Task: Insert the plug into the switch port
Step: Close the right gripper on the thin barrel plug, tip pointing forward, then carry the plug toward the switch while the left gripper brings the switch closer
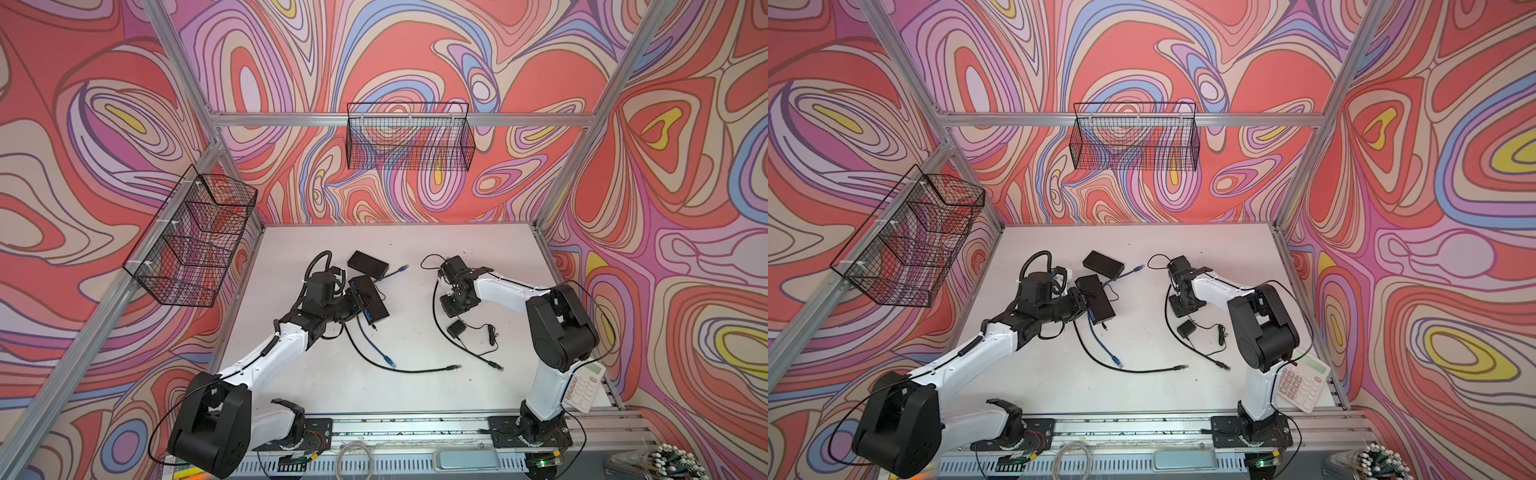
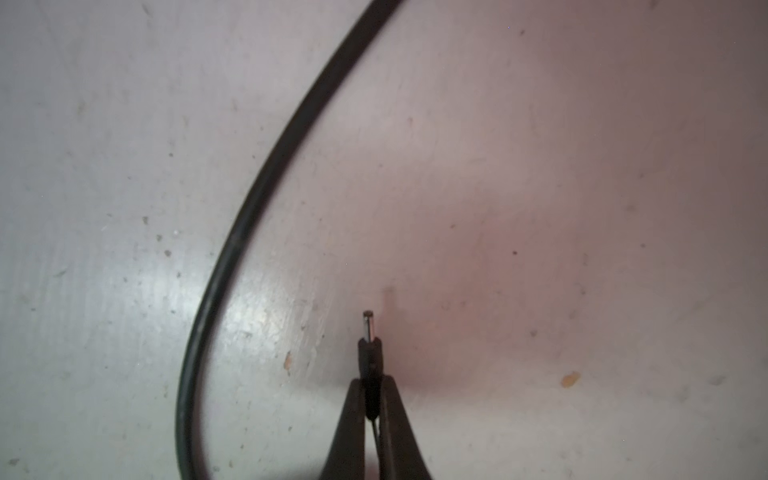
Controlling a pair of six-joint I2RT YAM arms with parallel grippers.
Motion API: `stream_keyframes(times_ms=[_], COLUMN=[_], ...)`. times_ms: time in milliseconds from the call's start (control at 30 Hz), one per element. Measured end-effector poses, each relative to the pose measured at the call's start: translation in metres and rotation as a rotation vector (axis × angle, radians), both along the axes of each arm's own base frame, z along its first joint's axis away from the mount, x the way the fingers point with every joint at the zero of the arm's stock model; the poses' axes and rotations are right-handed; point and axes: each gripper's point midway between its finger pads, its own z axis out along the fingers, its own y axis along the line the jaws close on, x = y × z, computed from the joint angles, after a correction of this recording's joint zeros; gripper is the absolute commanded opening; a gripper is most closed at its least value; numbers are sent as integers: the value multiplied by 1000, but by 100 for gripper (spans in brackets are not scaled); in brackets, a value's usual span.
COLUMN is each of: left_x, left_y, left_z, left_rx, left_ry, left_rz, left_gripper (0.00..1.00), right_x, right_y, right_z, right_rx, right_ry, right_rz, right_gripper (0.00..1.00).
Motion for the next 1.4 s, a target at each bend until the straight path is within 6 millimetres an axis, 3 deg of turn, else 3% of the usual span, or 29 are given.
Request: stream_keyframes(times_ms=[267, 367, 567, 833, 1033, 1167, 1400], left_x=[4, 7, 19, 33, 41, 41, 48], left_y=[-5, -9, -22, -43, -64, -82, -84], left_z=[-1, -1, 8, 44, 41, 52, 47], left_rx=[-30, -63, -109, -176, -183, -197, -211], left_ry=[10, 17, 23, -52, -29, -50, -38], left_rz=[-4, -7, -20, -49, -64, -92, -68], left_gripper=[14, 14, 14, 14, 14, 14, 14], right_x=[19, 15, 0, -47, -73, -84, -88], right_y=[13, 19, 29, 66, 93, 110, 119], right_z=[106, 125, 128, 137, 138, 141, 143], right_rx=[155, 206, 270, 364, 451, 491, 534], right_ry=[-296, -327, -298, -241, -192, -178, -171], right_rz=[17, 31, 48, 135, 196, 238, 255], right_gripper=[0, 0, 0, 0, 0, 0, 0])
